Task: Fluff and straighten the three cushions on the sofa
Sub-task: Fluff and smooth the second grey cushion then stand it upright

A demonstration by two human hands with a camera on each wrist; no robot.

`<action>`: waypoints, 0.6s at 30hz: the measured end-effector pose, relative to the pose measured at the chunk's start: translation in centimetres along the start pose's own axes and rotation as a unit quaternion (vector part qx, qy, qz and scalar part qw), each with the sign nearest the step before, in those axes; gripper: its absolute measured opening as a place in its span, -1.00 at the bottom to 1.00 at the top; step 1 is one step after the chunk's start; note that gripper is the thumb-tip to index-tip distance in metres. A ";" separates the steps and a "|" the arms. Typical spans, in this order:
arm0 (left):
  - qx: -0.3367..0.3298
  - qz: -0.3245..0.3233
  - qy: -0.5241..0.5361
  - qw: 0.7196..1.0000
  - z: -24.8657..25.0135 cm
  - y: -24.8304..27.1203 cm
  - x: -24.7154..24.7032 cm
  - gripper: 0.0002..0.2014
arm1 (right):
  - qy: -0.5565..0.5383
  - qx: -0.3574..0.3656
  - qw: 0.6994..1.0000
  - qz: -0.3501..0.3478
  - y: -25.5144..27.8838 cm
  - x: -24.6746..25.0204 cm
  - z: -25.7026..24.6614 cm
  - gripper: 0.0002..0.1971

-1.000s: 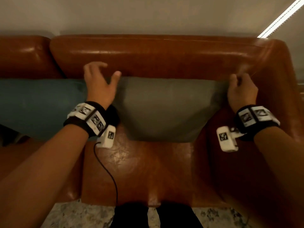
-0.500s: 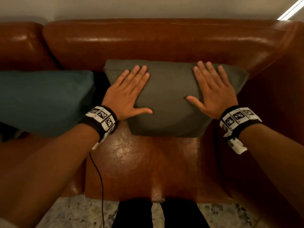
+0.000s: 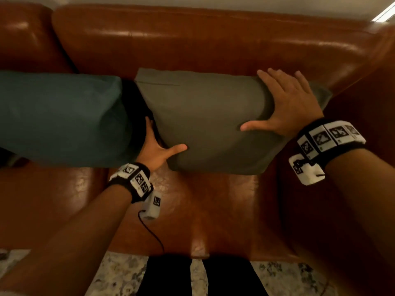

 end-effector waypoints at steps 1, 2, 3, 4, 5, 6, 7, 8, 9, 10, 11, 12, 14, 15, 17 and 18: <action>-0.001 -0.015 0.004 1.000 0.1 -0.6 0.1 0.52 | -0.004 0.000 1.000 -0.014 -0.4 0.1 0.0 0.35; -0.003 -0.021 0.002 1.000 0.4 -1.0 0.3 0.45 | -0.004 0.001 1.000 -0.017 -0.6 0.2 -0.1 0.35; -0.005 -0.017 -0.007 1.000 0.8 -1.1 0.5 0.39 | 0.002 0.003 1.000 -0.011 -0.6 0.4 -0.3 0.33; -0.010 -0.007 -0.025 1.000 1.4 -0.8 0.6 0.33 | 0.009 0.004 1.000 0.003 -0.2 0.6 -0.5 0.30; -0.016 0.005 -0.051 0.999 2.1 -0.2 0.7 0.29 | 0.010 0.002 1.000 0.019 0.3 0.8 -0.6 0.26; -0.023 0.018 -0.079 0.996 2.9 0.6 0.8 0.26 | 0.001 -0.001 0.999 0.034 1.0 1.1 -0.4 0.22; -0.029 0.039 -0.101 0.994 4.0 1.4 1.0 0.24 | -0.018 -0.005 0.999 0.042 1.7 1.4 -0.1 0.18; -0.039 0.068 -0.115 0.990 5.3 2.4 1.3 0.22 | -0.051 -0.009 0.998 0.042 2.6 1.5 0.4 0.15; -0.061 0.098 -0.122 0.986 6.8 3.5 1.7 0.20 | -0.093 -0.011 0.995 0.038 3.6 1.7 0.9 0.11; -0.097 0.122 -0.129 0.979 8.7 4.5 2.0 0.18 | -0.144 -0.013 0.989 0.036 4.7 1.7 1.4 0.08; -0.140 0.140 -0.141 0.970 10.9 5.2 2.2 0.16 | -0.203 -0.015 0.978 0.035 5.7 1.6 1.7 0.04; -0.177 0.149 -0.164 0.959 13.1 5.6 2.2 0.15 | -0.263 -0.022 0.964 0.022 6.4 1.0 2.2 0.01; -0.223 0.130 -0.252 0.932 16.5 5.1 1.4 0.12 | -0.364 -0.057 0.928 -0.054 7.2 -2.0 2.8 0.03; -0.230 0.100 -0.308 0.918 17.3 4.2 0.5 0.12 | -0.402 -0.069 0.908 -0.100 7.2 -3.9 2.8 0.09; -0.207 -0.003 -0.414 0.887 16.7 1.8 -2.0 0.17 | -0.465 -0.064 0.870 -0.151 6.8 -6.7 2.3 0.26; -0.186 -0.054 -0.452 0.870 15.8 0.7 -3.3 0.20 | -0.495 -0.055 0.854 -0.151 6.3 -7.5 1.8 0.31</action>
Point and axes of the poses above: each hand's wrist, its own y-axis away from the middle knuckle, its own x-axis out of the back of the hand, z = x × y, the point moved 5 cm from there along -y, towards the middle knuckle, and after that the axes turned 14 degrees about -z, right-handed, at the moved point
